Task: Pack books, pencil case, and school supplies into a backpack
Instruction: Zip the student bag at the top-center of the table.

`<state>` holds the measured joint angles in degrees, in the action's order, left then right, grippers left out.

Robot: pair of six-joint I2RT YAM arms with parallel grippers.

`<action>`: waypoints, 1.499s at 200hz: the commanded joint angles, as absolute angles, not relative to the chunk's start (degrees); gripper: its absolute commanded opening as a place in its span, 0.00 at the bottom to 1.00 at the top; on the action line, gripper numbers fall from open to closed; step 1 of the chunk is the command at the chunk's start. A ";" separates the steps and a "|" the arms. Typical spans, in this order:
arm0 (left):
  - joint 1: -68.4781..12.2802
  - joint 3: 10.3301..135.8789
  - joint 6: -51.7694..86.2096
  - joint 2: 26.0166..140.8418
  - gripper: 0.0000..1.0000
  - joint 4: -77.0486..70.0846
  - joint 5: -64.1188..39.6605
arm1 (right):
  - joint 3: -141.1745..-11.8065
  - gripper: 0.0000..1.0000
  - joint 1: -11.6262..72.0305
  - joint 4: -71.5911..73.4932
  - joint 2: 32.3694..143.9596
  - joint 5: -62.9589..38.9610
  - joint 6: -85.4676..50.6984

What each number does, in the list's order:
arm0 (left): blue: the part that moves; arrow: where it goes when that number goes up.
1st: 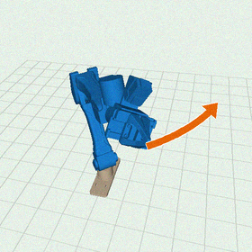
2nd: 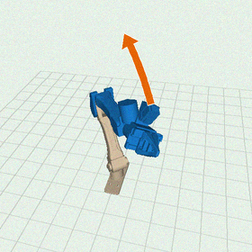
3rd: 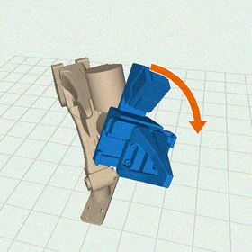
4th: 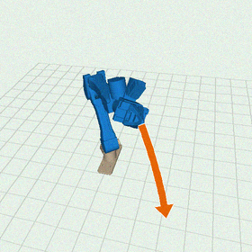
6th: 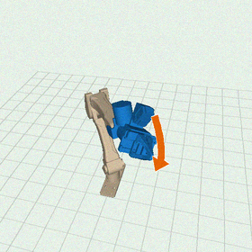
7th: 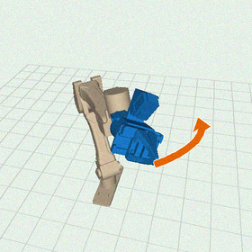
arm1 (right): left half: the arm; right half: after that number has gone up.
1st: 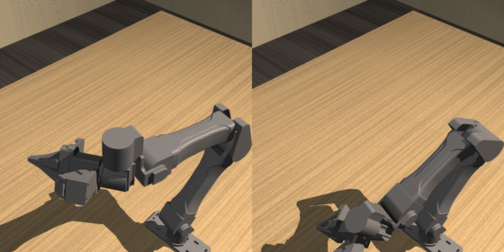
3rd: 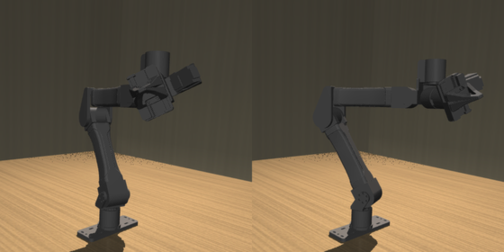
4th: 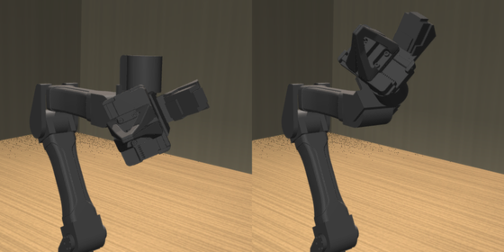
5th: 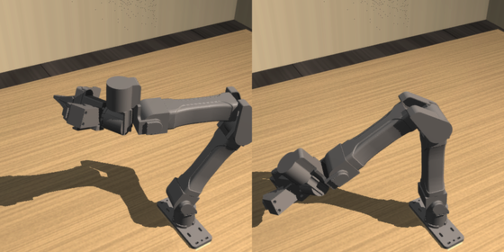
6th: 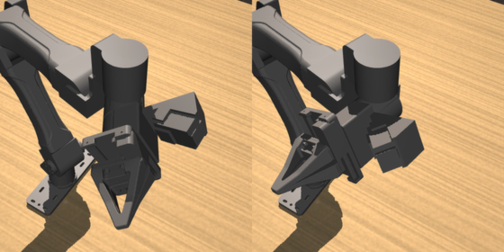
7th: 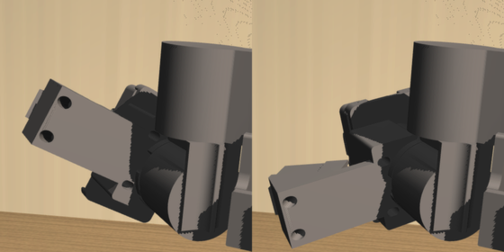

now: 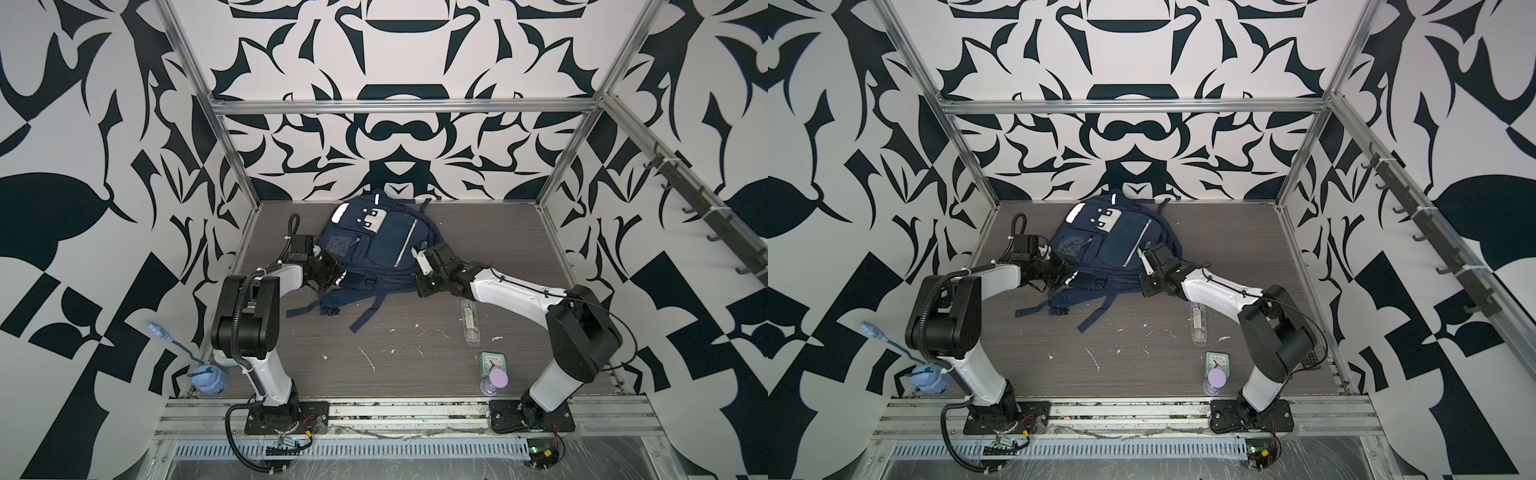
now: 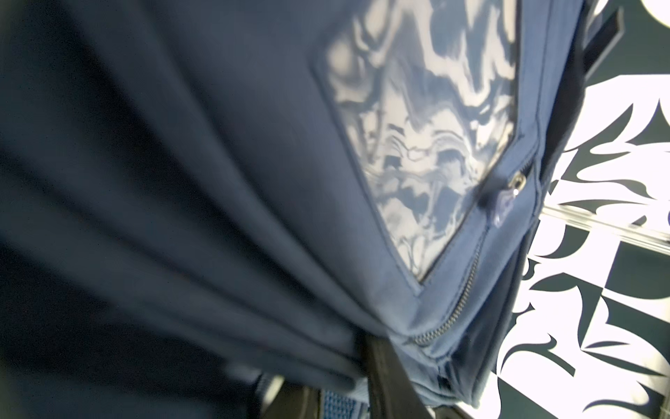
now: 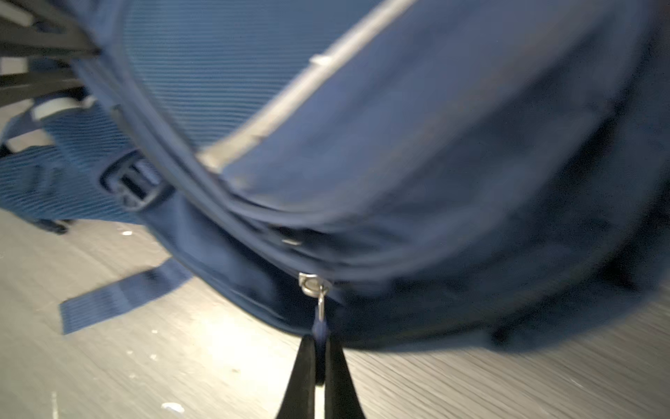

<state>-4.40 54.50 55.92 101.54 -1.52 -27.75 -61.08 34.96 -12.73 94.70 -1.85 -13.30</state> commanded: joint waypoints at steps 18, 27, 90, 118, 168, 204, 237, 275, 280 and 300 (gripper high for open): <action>-3.83 55.87 56.96 101.82 0.24 -3.25 -22.96 | -58.17 0.00 33.35 -15.84 90.55 1.96 -13.13; -4.23 56.40 57.03 102.07 0.25 -3.25 -22.86 | -57.69 0.00 33.68 -15.16 90.36 1.35 -13.53; -6.53 62.35 57.66 106.38 0.31 -2.75 -20.83 | -58.97 0.00 38.79 -14.23 90.94 1.08 -15.37; -6.54 67.81 57.80 109.52 0.37 -1.71 -20.81 | -61.59 0.00 42.47 -14.59 93.16 1.10 -15.89; -7.19 73.90 53.40 109.52 0.61 2.20 -22.98 | -67.97 0.00 47.43 -14.01 98.89 -0.42 -16.53; -8.69 67.08 50.93 103.71 0.63 3.36 -24.17 | -73.94 0.00 49.14 -13.83 103.62 -2.34 -16.55; -9.32 59.67 48.76 97.36 0.62 4.80 -25.81 | -78.56 0.00 50.36 -13.97 107.14 -4.03 -16.48; -10.65 54.40 47.73 93.62 0.58 5.01 -29.30 | -82.31 0.00 51.23 -14.40 109.74 -4.81 -16.48; -10.79 53.92 47.80 93.48 0.58 5.04 -29.72 | -82.80 0.00 51.34 -14.48 110.00 -4.73 -16.44; -11.41 52.63 47.71 93.36 0.56 4.59 -30.80 | -83.96 0.00 51.58 -14.72 110.56 -4.81 -16.75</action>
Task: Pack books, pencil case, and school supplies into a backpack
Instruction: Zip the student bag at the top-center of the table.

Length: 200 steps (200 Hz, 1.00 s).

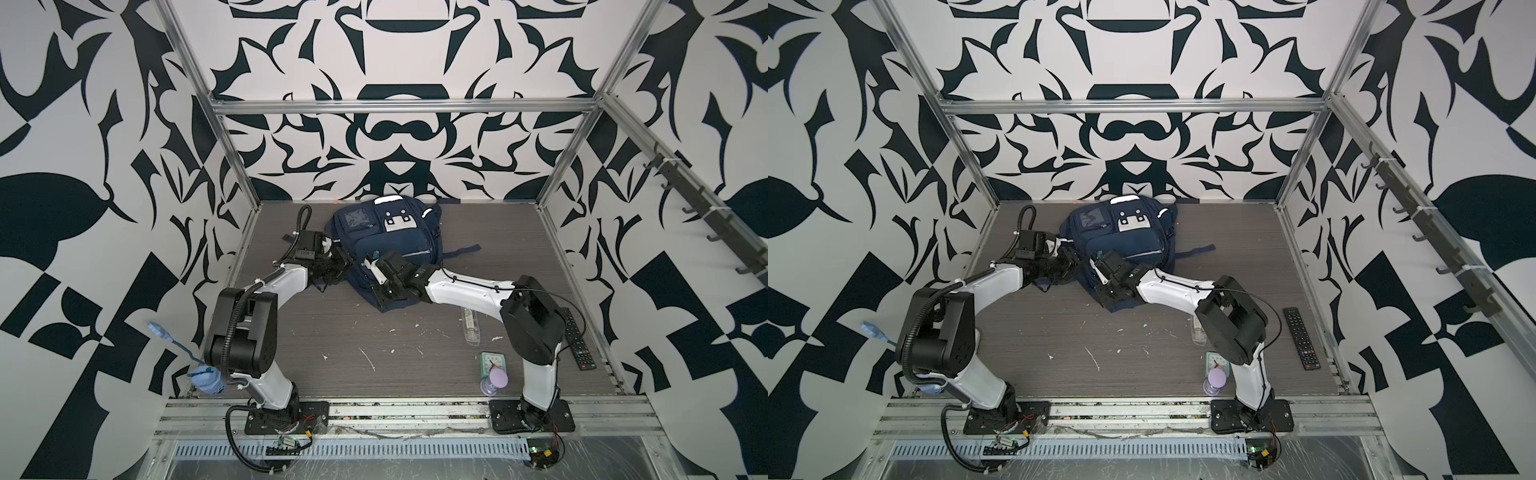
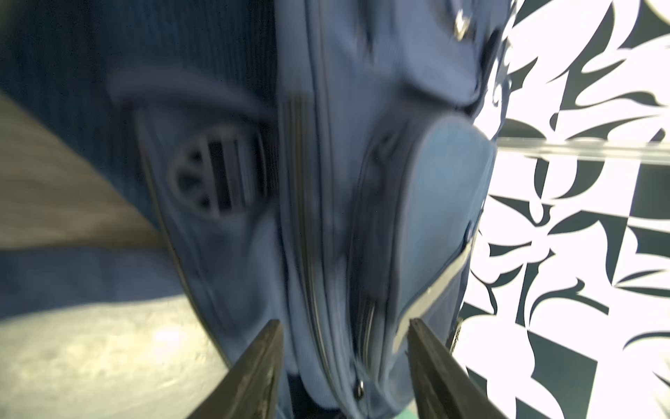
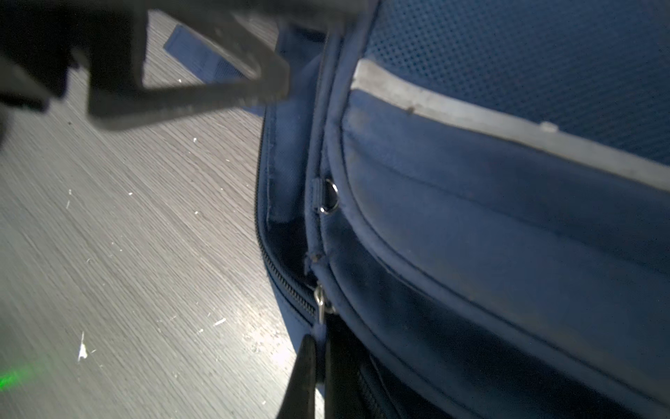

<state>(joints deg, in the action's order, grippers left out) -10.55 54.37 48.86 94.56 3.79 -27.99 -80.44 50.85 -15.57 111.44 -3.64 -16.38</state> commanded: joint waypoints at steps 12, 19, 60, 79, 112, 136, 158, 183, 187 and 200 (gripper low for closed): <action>-11.84 52.14 47.65 93.25 0.54 4.02 -31.23 | -84.49 0.00 51.67 -14.81 110.82 -4.89 -16.87; -12.21 52.01 47.78 93.36 0.53 3.50 -31.61 | -84.86 0.00 51.72 -15.00 111.09 -4.99 -16.92; -13.38 52.21 48.09 94.49 0.45 2.62 -32.52 | -86.35 0.00 52.12 -15.98 111.67 -4.47 -16.80; -13.36 51.87 48.42 95.21 0.38 1.57 -32.84 | -86.64 0.00 52.14 -16.00 111.62 -4.39 -16.85; -13.36 51.77 49.06 96.63 0.24 0.00 -33.44 | -86.82 0.00 52.13 -16.41 111.70 -4.00 -16.86; -12.90 52.18 48.62 96.79 0.16 0.67 -32.84 | -85.91 0.00 52.14 -16.72 110.86 -3.18 -16.72; -11.39 52.47 48.17 96.87 0.11 1.31 -32.60 | -84.12 0.00 52.12 -16.93 109.50 -2.07 -16.03; -8.97 52.30 48.12 96.55 0.07 1.58 -32.46 | -81.53 0.00 51.88 -18.08 107.15 0.08 -14.45; -8.61 52.30 48.16 96.39 0.07 1.65 -32.39 | -80.95 0.00 51.78 -18.15 106.60 0.52 -14.26; -7.94 52.21 48.14 95.99 0.07 1.76 -32.04 | -78.27 0.00 50.88 -17.94 104.60 1.26 -13.97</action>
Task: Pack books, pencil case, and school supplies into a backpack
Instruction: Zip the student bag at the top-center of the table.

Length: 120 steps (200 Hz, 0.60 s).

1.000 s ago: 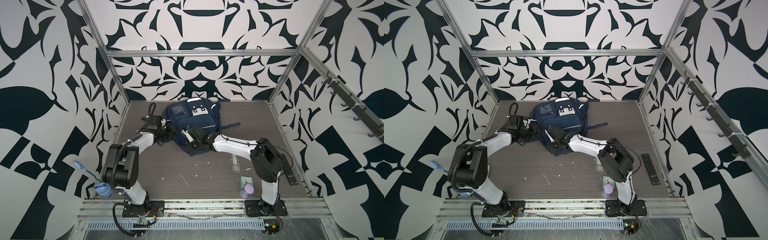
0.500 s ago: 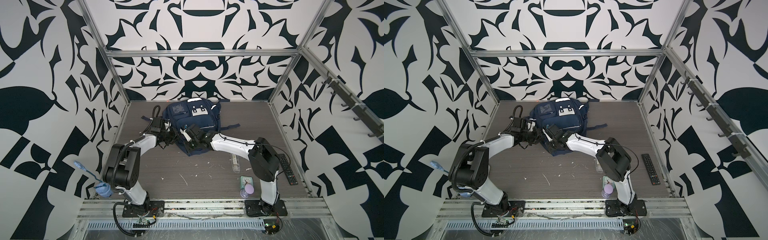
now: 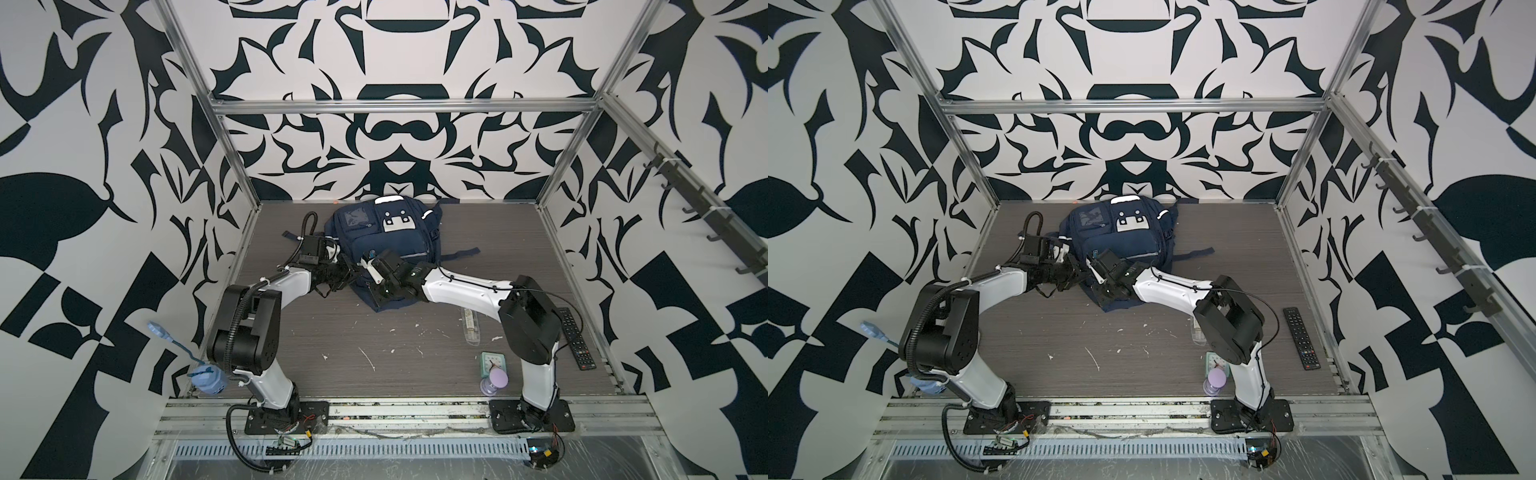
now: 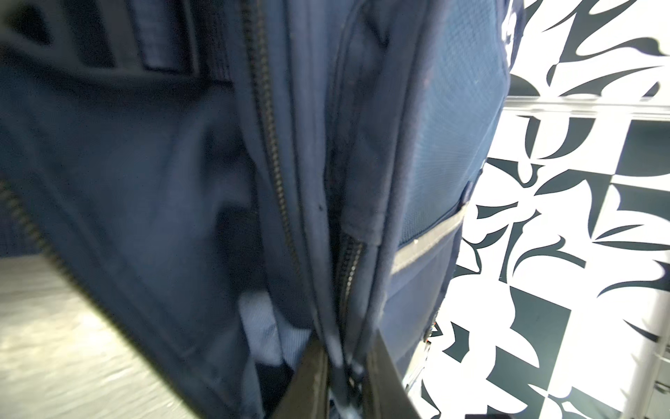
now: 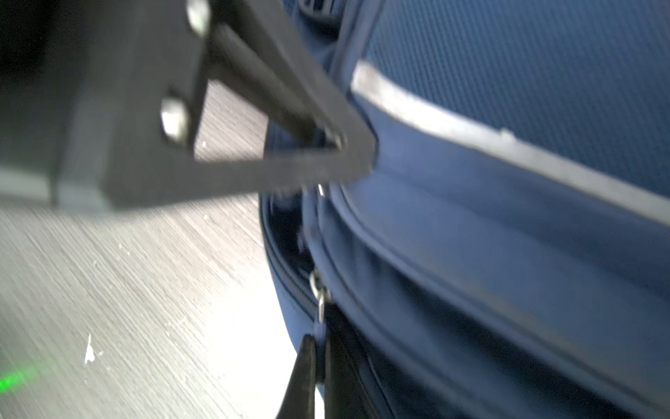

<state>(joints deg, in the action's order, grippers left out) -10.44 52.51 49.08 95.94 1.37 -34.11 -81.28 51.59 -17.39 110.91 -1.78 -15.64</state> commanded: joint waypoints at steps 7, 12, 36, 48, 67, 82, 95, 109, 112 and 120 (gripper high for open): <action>-7.84 52.21 48.12 95.83 0.06 1.80 -31.91 | -76.76 0.00 50.01 -17.78 103.36 1.40 -13.97; -7.74 52.21 48.08 95.80 0.06 1.84 -31.75 | -75.64 0.00 49.35 -17.68 102.48 1.49 -14.05; -7.53 52.21 48.12 95.89 0.06 2.02 -31.76 | -70.15 0.00 45.08 -17.11 97.94 1.32 -14.16; -7.39 52.19 48.20 95.93 0.06 1.95 -31.66 | -67.85 0.00 42.80 -16.88 95.56 1.44 -14.13; -7.25 52.27 48.28 95.89 0.06 2.02 -31.29 | -64.66 0.00 39.20 -16.55 92.39 1.23 -14.05; -7.21 52.45 48.41 95.92 0.06 2.05 -31.06 | -62.85 0.00 37.59 -16.28 90.92 1.23 -14.59; -7.22 52.54 48.75 96.35 0.06 1.80 -30.70 | -62.41 0.00 37.53 -16.68 90.79 1.41 -14.44; -7.30 52.88 49.11 96.91 0.07 1.45 -30.57 | -62.07 0.00 37.68 -16.18 91.35 -0.13 -15.16; -7.31 52.91 49.23 97.01 0.07 1.41 -30.64 | -61.99 0.00 37.77 -15.97 91.46 -0.21 -15.34; -7.30 53.13 49.50 97.28 0.07 1.36 -30.57 | -61.81 0.00 38.09 -15.49 91.67 -0.44 -15.55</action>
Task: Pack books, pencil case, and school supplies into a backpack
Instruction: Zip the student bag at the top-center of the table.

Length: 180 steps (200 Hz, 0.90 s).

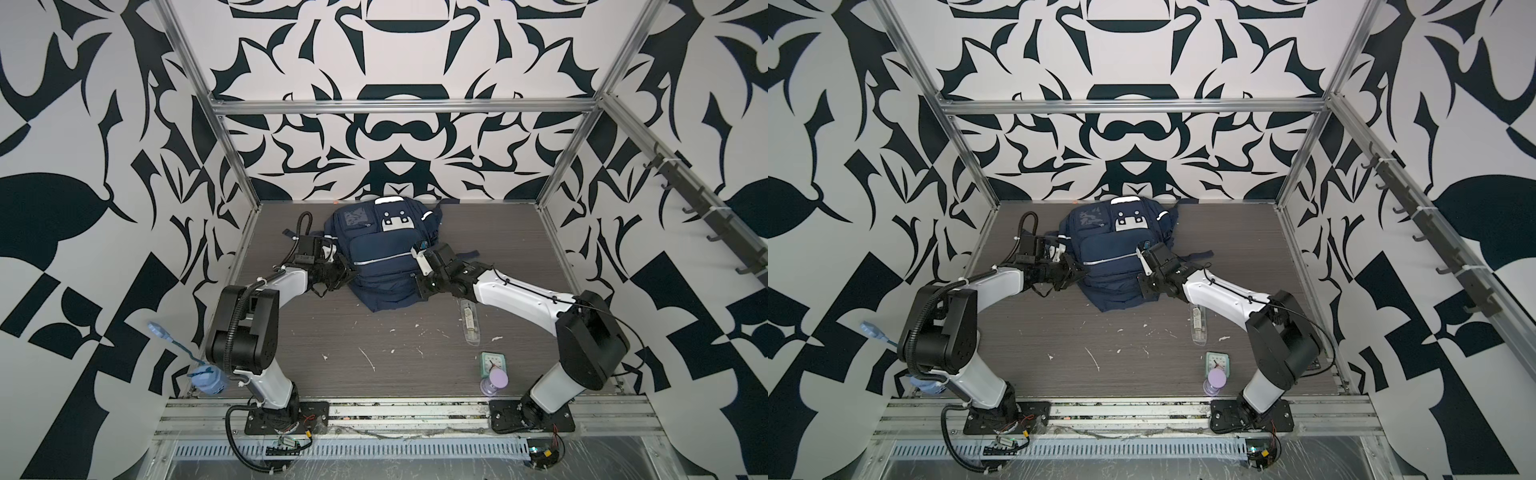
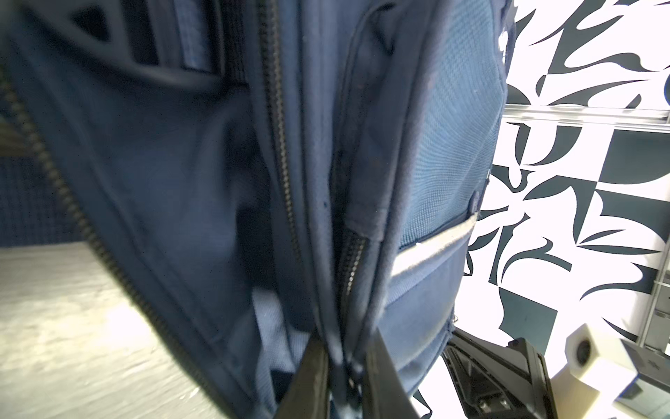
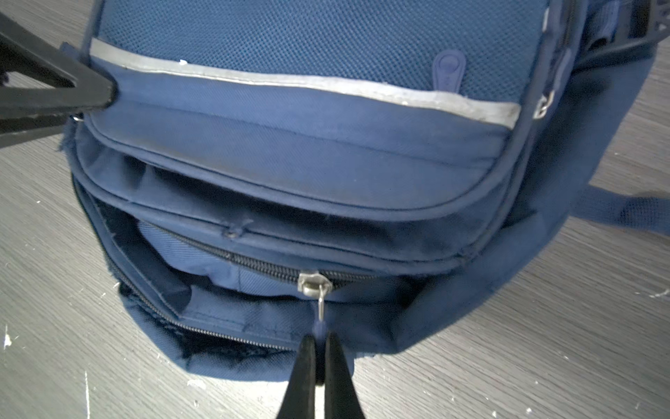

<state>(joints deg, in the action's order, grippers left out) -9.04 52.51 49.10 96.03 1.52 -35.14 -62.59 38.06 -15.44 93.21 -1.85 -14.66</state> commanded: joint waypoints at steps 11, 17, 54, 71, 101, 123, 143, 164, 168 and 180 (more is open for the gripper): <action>-7.30 53.37 49.97 97.46 0.09 1.32 -30.28 | -61.79 0.00 38.52 -15.10 91.98 -0.51 -15.78; -7.42 53.59 50.32 97.54 0.10 1.32 -30.20 | -61.87 0.00 38.66 -14.92 92.10 -0.65 -15.94; -8.96 58.53 51.83 99.13 0.22 1.69 -28.84 | -63.37 0.00 40.66 -14.06 93.53 -1.56 -16.26; -9.31 61.14 52.95 100.53 0.29 1.90 -28.06 | -64.82 0.00 42.06 -14.06 94.79 -1.67 -16.49; -9.79 64.76 54.26 102.63 0.42 1.91 -27.67 | -68.35 0.00 45.40 -14.14 97.87 -1.76 -16.88; -9.84 66.06 54.15 102.84 0.52 2.64 -27.24 | -71.22 0.00 47.85 -14.15 100.28 -1.73 -17.21; -9.84 65.64 53.46 101.43 0.57 3.60 -26.84 | -73.86 0.00 49.07 -14.24 102.57 -2.00 -17.22; -9.89 64.19 51.88 98.68 0.59 5.63 -26.13 | -76.37 0.00 49.80 -14.24 104.24 -2.75 -17.14; -9.85 63.89 51.41 98.08 0.59 6.20 -25.89 | -76.75 0.00 49.85 -14.32 104.53 -2.97 -17.01; -9.84 62.74 49.86 95.94 0.60 8.46 -24.68 | -77.88 0.00 50.03 -14.41 105.23 -3.54 -16.89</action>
